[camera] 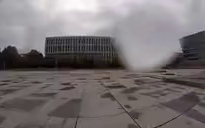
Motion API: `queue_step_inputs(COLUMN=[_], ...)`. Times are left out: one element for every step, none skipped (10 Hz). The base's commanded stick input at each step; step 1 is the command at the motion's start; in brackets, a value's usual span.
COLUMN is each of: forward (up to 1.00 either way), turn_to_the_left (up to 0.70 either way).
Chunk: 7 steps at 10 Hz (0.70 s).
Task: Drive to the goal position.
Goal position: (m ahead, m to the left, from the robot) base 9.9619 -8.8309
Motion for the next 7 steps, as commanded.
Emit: queue_step_inputs(forward=[0.7, 0.7, 0.7, 0.7, 0.7, 0.7, 0.7], turn_to_the_left=[-0.18, 0.0, 0.0, 0.0, 0.0, 0.0, 0.0])
